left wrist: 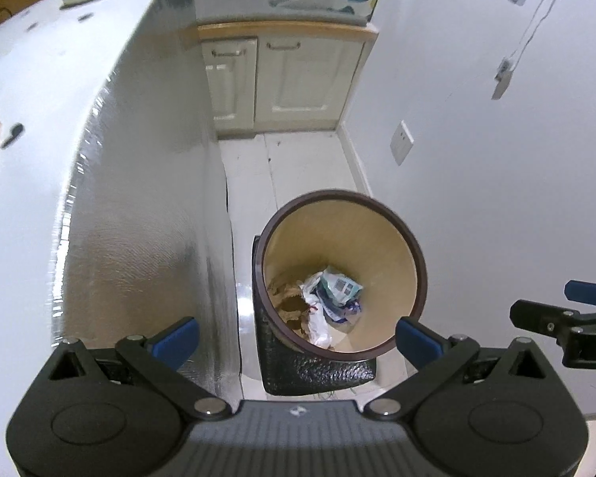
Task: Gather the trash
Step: 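Raise both tools from the wastebasket and move back over the table, then grasp the blue Pepsi can with the left tool while the right tool grasps the red packet, then lift the Pepsi can and red packet off the table, then carry the Pepsi can and red packet over the tan wastebasket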
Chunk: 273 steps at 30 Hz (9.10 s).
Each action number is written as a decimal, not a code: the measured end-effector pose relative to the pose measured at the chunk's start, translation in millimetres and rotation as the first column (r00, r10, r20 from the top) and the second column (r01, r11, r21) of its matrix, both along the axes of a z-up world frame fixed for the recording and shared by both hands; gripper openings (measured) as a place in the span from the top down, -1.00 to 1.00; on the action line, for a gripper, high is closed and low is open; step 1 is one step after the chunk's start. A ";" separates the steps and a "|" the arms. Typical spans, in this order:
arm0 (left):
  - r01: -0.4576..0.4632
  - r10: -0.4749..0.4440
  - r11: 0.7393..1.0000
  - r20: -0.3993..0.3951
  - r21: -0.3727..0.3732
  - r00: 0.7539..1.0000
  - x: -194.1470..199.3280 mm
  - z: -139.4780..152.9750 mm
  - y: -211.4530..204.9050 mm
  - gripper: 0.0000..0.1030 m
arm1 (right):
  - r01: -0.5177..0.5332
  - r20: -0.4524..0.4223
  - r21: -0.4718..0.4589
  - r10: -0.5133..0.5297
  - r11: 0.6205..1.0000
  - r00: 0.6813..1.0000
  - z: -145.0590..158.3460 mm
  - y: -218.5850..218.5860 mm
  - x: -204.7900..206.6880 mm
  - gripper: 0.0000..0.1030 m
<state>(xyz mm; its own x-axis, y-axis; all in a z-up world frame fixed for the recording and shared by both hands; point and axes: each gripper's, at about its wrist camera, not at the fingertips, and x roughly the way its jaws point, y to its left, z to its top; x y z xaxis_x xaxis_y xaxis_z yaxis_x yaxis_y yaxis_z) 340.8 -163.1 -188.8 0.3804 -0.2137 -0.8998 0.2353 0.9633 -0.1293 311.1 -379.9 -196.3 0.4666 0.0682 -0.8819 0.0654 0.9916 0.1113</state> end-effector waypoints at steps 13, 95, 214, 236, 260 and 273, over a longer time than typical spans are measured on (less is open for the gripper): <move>0.063 -0.053 0.997 0.174 -0.052 0.983 -50.4 76.6 42.8 -1.00 | 0.073 0.154 -0.015 -0.070 0.997 0.986 69.5 23.1 -60.9 -1.00; -0.315 0.303 0.949 0.323 -0.015 0.897 -105.6 94.5 505.0 -1.00 | -0.190 0.344 -0.057 0.197 0.980 0.918 131.4 406.9 39.8 -1.00; -0.069 0.071 0.958 -0.001 -0.278 0.997 -156.5 70.2 487.3 0.09 | -0.392 0.190 0.048 0.376 0.919 0.907 89.5 425.7 -86.7 0.08; -0.182 0.135 0.936 -0.170 -0.302 0.976 -178.9 60.1 443.2 0.52 | -0.602 0.089 0.127 0.595 0.789 0.799 65.9 468.8 -145.1 0.08; -0.205 0.223 0.974 0.232 -0.100 0.947 -194.8 134.4 417.5 0.53 | -0.503 0.225 0.008 0.489 0.864 0.843 110.3 449.2 -134.8 0.08; -0.216 0.219 0.975 0.303 -0.043 0.928 -180.1 154.6 377.1 0.53 | -0.430 0.331 -0.008 0.408 0.903 0.851 149.2 408.2 -130.1 0.08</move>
